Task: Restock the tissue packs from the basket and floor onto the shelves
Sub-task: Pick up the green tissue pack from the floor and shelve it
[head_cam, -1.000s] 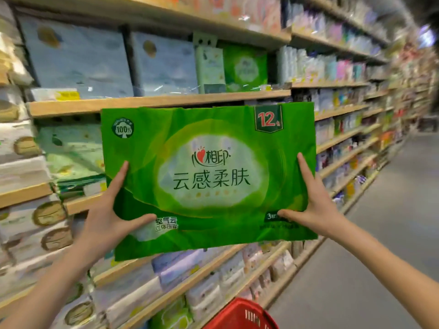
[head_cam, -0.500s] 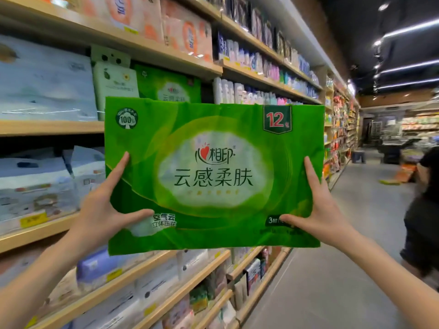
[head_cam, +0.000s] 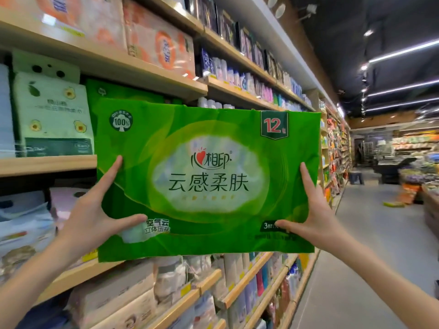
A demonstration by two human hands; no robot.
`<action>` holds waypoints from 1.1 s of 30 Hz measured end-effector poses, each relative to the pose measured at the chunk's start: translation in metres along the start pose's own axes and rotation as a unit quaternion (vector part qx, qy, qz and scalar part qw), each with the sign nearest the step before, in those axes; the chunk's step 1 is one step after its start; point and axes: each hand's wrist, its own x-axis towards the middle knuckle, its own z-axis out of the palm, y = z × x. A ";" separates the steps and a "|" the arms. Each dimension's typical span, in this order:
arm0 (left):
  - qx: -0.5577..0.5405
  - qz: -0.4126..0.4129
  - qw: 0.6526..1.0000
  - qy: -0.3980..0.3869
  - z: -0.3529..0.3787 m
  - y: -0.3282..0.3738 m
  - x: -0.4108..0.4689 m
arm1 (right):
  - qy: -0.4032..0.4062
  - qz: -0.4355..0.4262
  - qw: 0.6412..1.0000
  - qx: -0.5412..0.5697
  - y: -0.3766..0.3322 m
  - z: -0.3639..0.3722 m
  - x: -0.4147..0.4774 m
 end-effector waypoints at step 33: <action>0.387 0.097 0.876 0.272 0.098 -0.050 0.236 | 0.099 -0.309 0.889 0.322 0.110 0.204 0.431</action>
